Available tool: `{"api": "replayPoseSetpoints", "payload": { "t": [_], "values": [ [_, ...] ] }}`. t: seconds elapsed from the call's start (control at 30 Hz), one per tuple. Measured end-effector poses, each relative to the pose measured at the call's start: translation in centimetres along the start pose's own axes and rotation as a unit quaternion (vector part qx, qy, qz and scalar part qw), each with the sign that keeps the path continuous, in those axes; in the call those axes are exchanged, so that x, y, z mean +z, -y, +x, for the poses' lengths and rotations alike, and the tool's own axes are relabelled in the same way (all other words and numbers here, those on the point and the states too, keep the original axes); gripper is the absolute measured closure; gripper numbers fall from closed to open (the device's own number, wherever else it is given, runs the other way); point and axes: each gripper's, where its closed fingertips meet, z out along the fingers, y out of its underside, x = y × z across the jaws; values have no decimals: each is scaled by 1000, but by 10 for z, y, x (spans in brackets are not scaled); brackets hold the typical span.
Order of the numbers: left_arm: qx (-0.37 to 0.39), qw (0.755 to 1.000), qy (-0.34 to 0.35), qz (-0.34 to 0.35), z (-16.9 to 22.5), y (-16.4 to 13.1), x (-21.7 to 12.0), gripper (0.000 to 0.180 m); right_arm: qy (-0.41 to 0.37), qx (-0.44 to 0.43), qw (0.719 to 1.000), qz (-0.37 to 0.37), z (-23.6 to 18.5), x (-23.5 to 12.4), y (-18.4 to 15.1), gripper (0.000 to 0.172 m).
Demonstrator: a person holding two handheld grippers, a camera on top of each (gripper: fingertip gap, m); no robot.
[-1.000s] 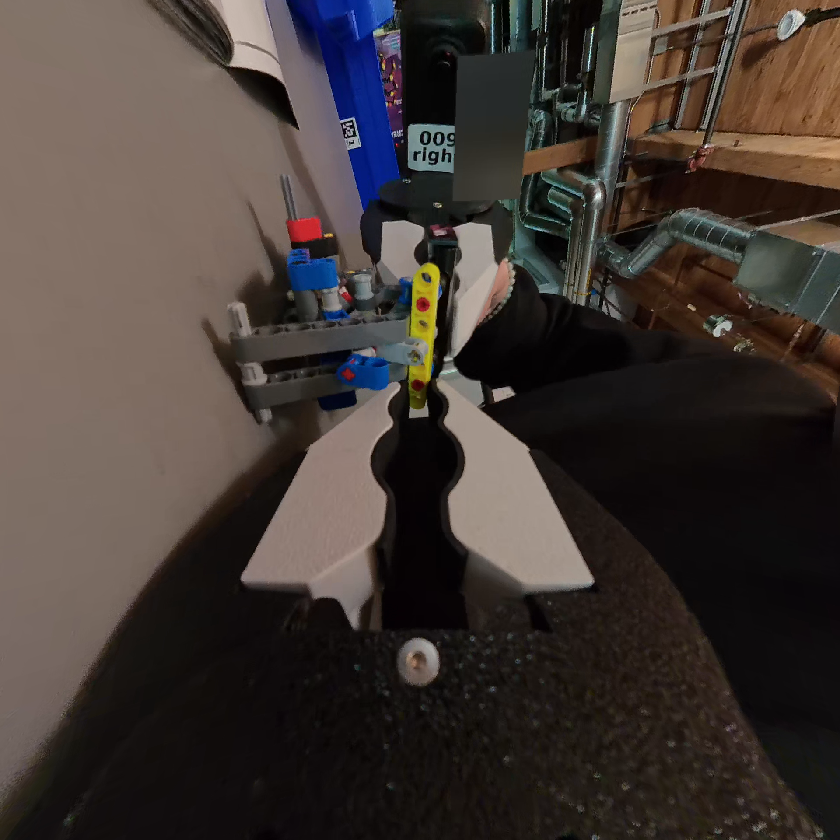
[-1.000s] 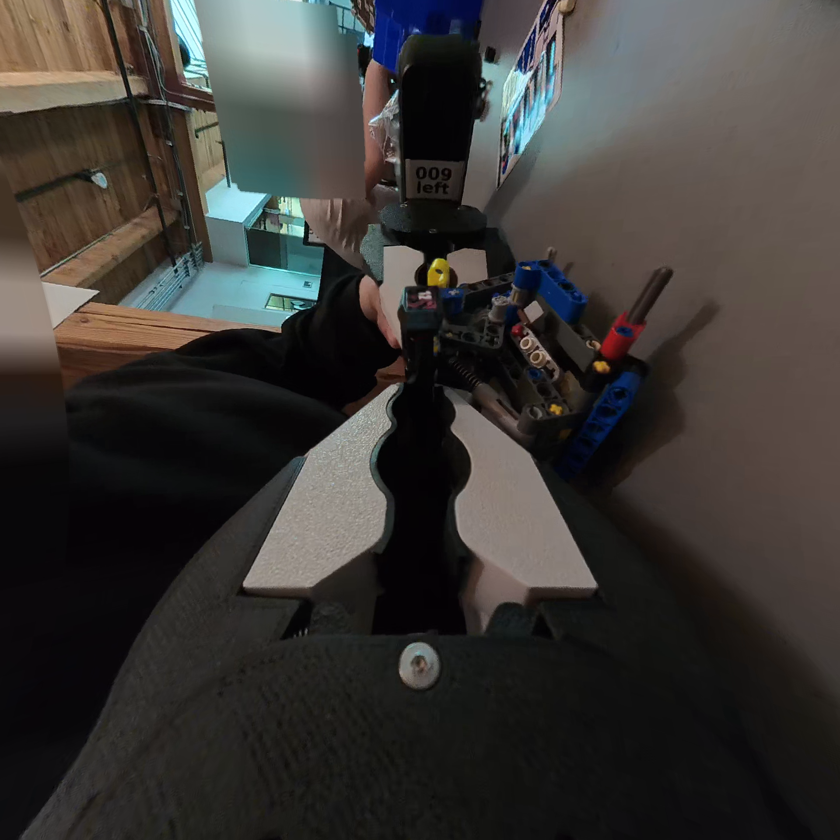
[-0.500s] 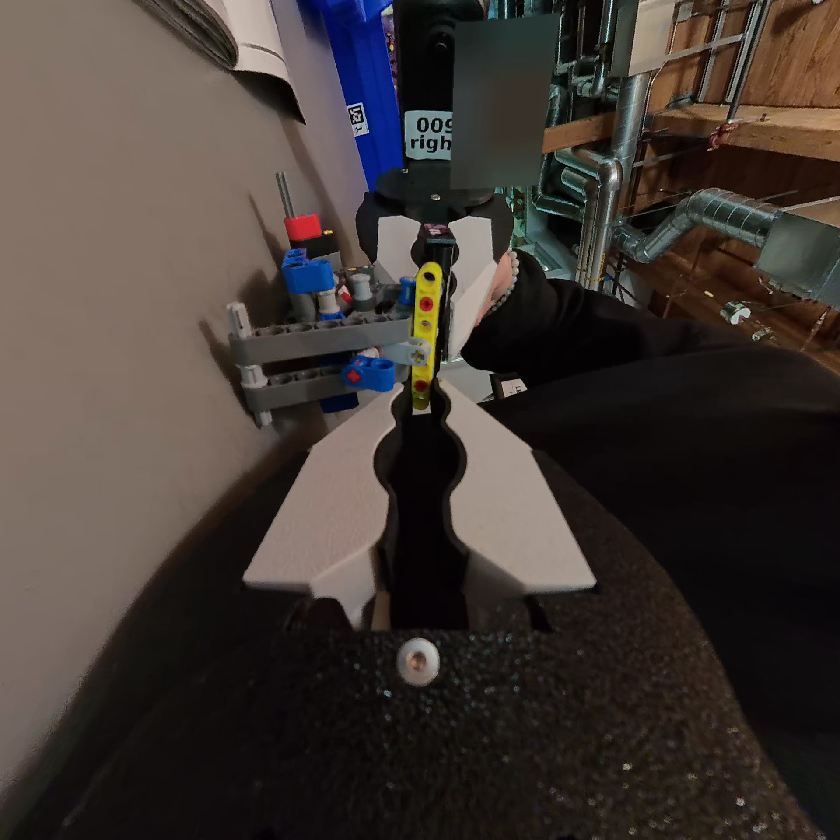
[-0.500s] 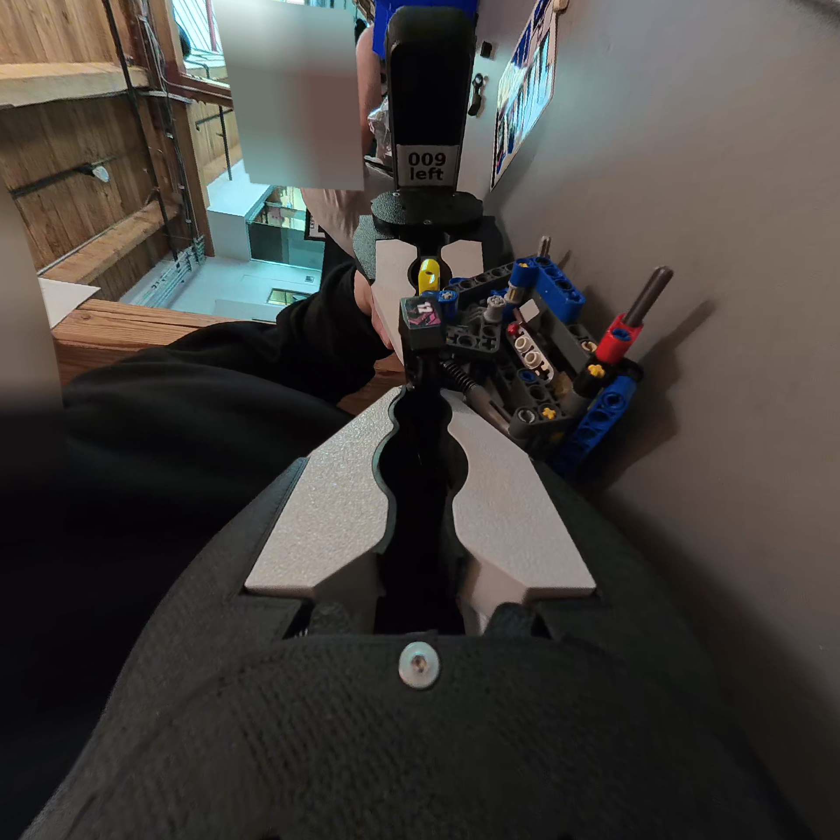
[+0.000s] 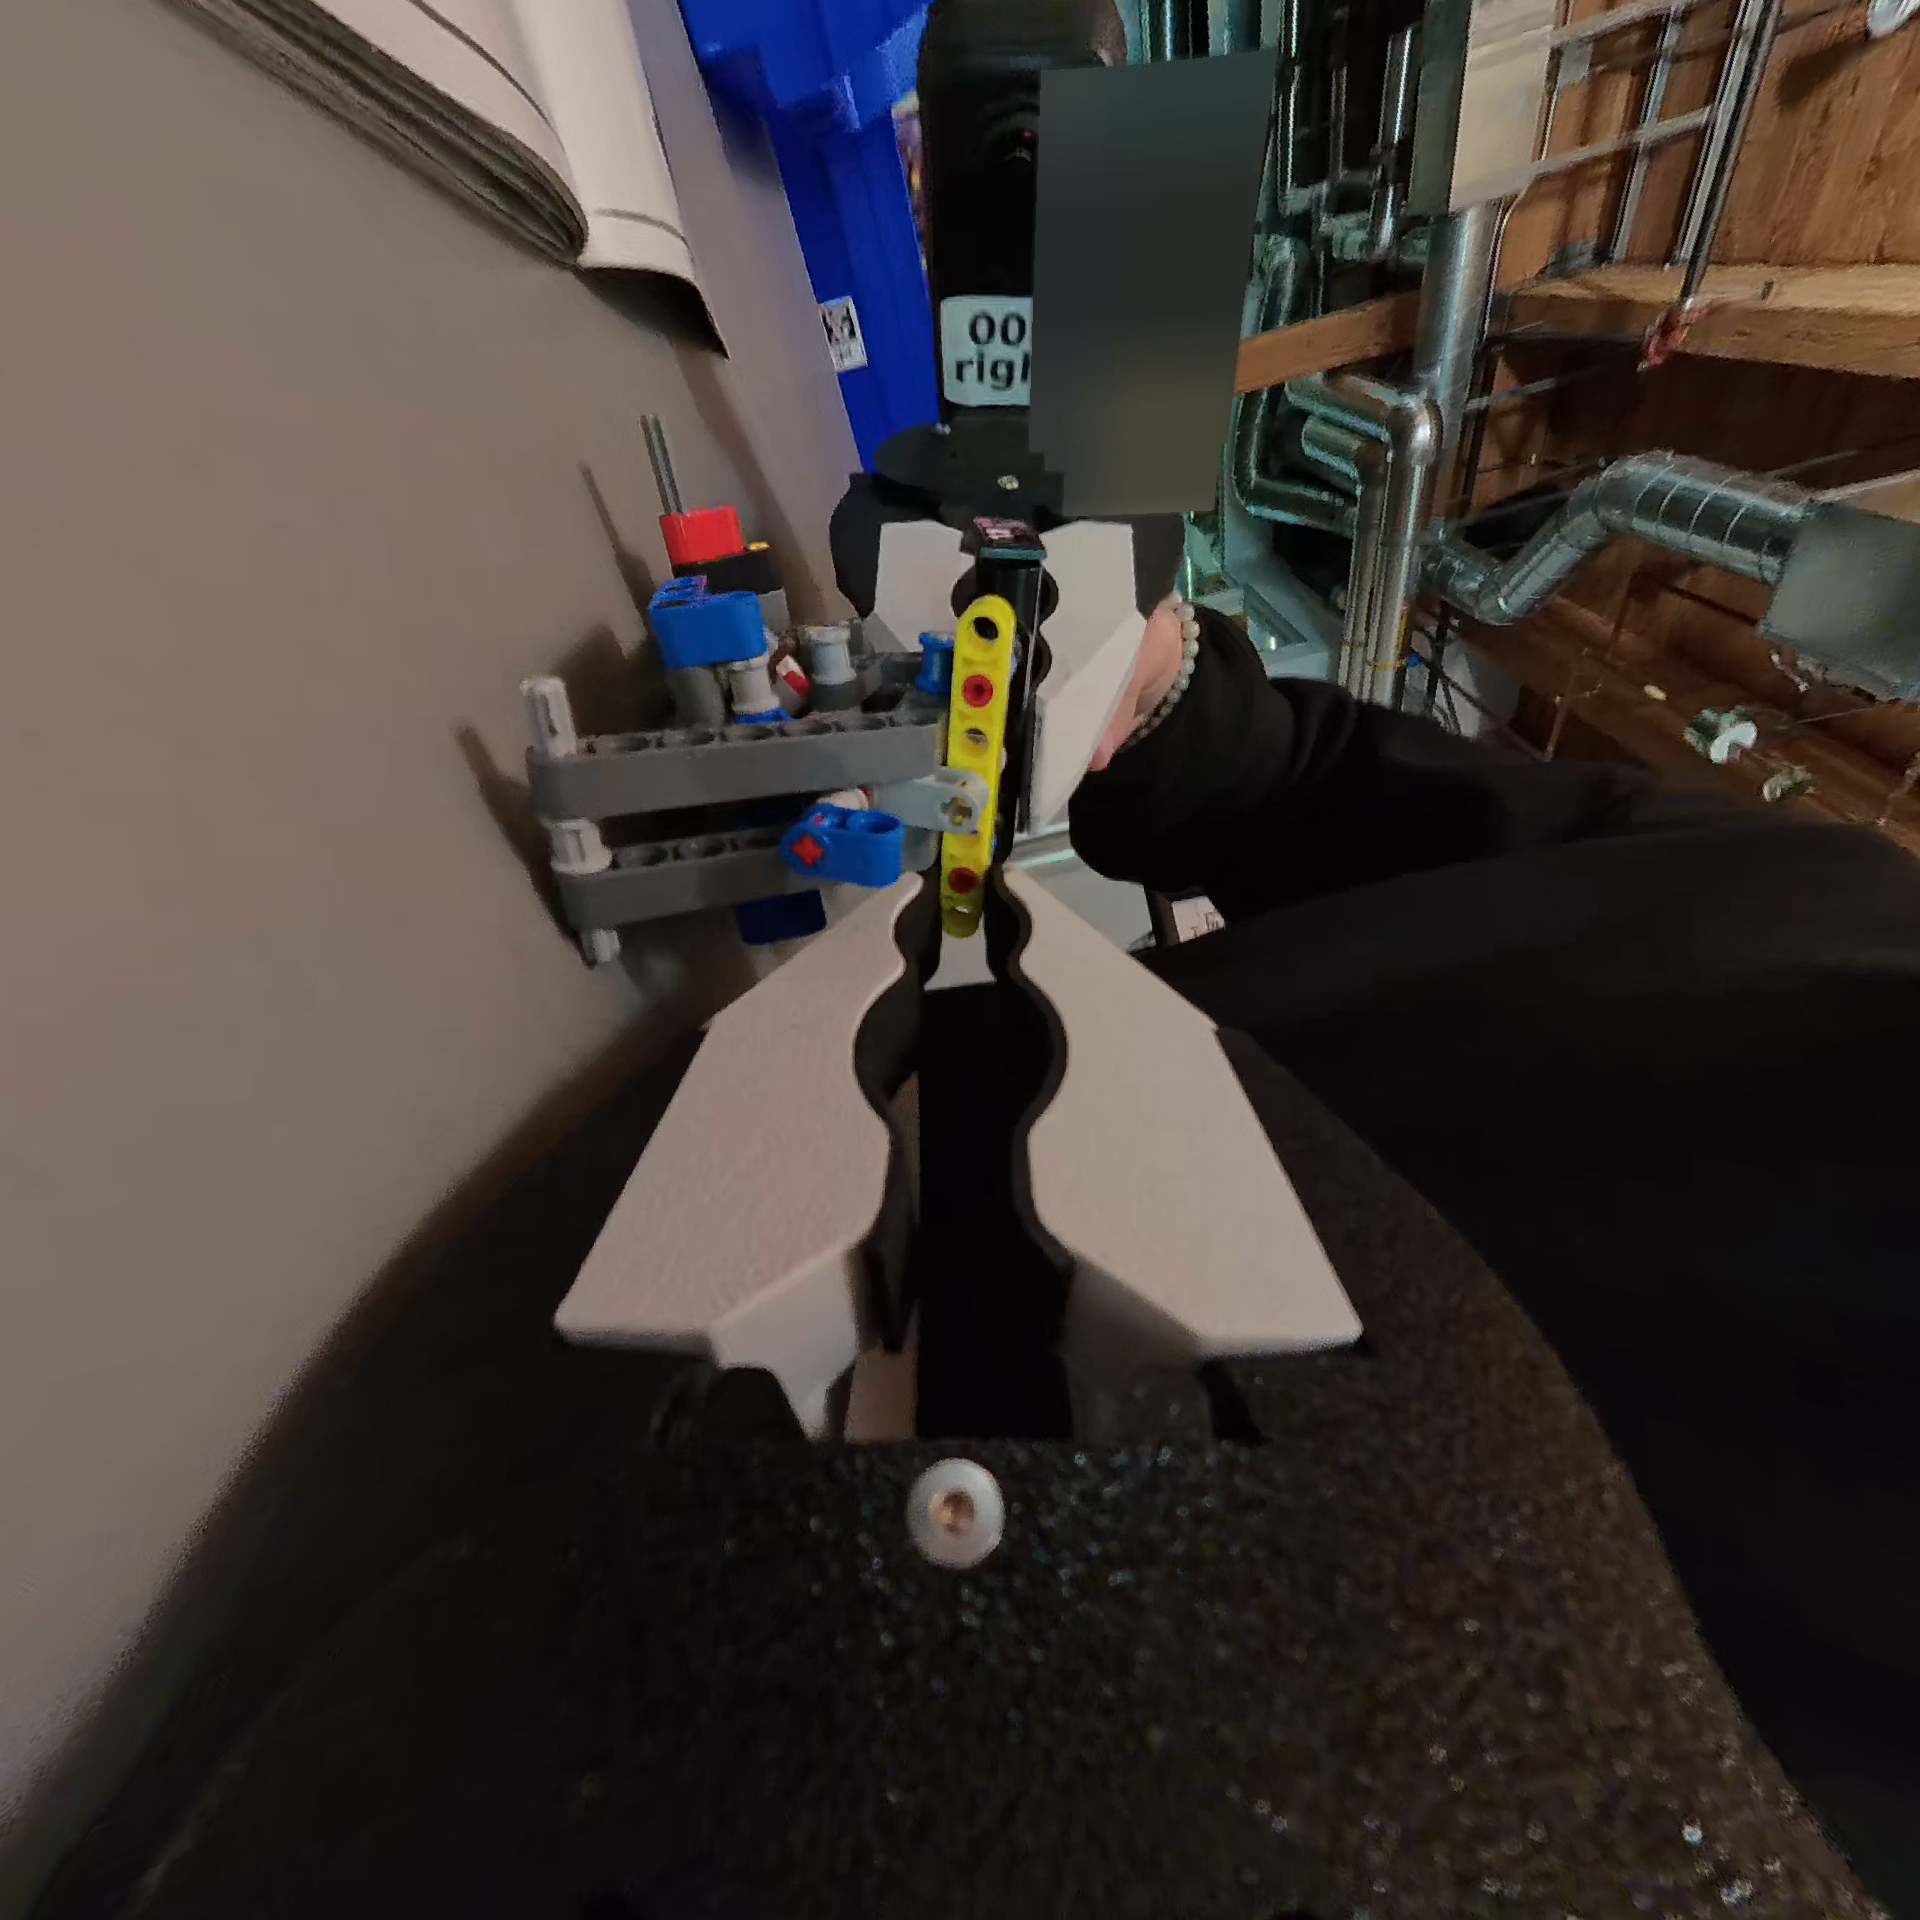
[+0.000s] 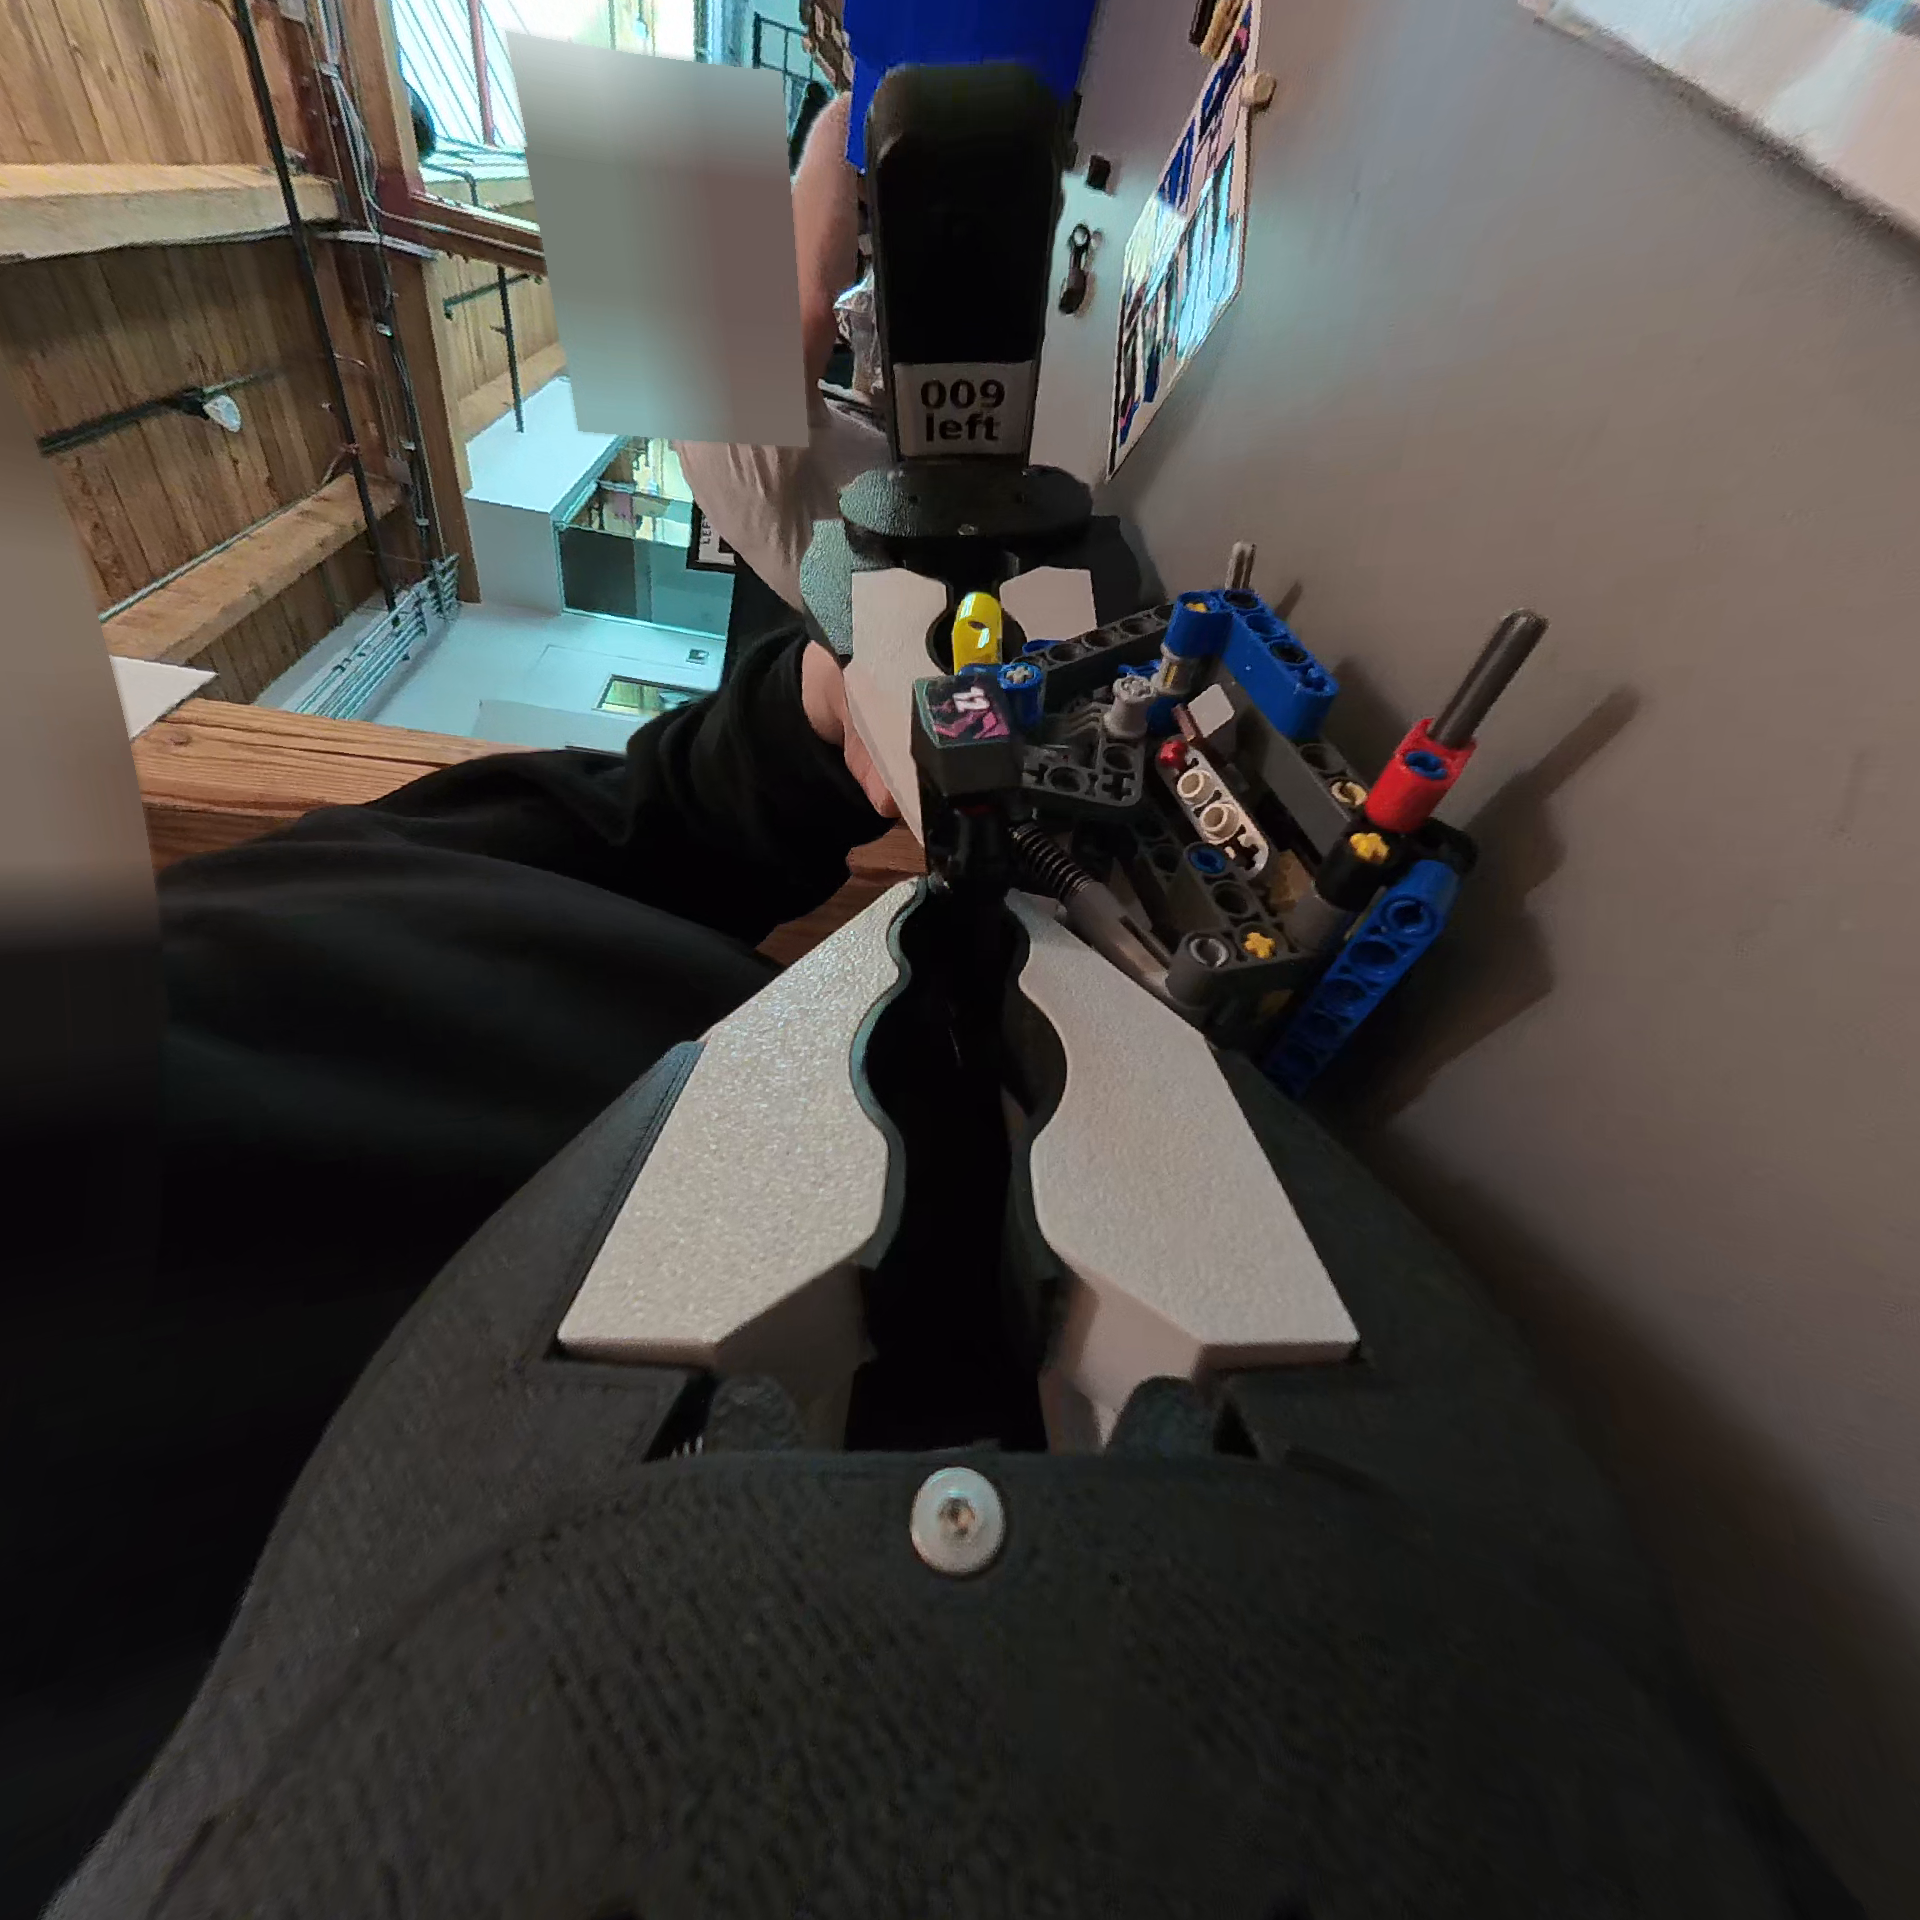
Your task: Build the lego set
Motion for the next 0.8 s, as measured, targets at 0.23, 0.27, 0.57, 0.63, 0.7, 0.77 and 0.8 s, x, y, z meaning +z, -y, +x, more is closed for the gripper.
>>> {"api": "replayPoseSetpoints", "payload": {
  "t": [0.23, 0.27, 0.57, 0.63, 0.7, 0.77, 0.8],
  "values": [
    [-24, 999, -23, 5, 3, 1, 0, 174, 36, 22, 999, 25, -3, -14, 1, 157],
    [-29, 999, -28, 11, 4, 3, -1, 174, 34, 18, 999, 30, -2, -19, 2, 157],
    [-29, 999, -29, 6, 4, 2, 0, 174, 51, 3, 997, 52, -2, -16, -3, 162],
    [-25, 999, -25, 7, 3, 2, 0, 174, 38, -5, 998, 43, -1, -16, -5, 162],
    [-36, 999, -33, 18, 4, 7, 0, 166, 35, -3, 999, 24, -3, -13, -9, 163],
    [-37, 999, -33, 24, 4, 9, 1, 166, 32, -9, 999, 18, -4, -9, -10, 163],
    [-23, 999, -21, 26, 2, 8, 1, 174, 29, -11, 999, 23, -4, -10, -8, 163]
  ]
}}
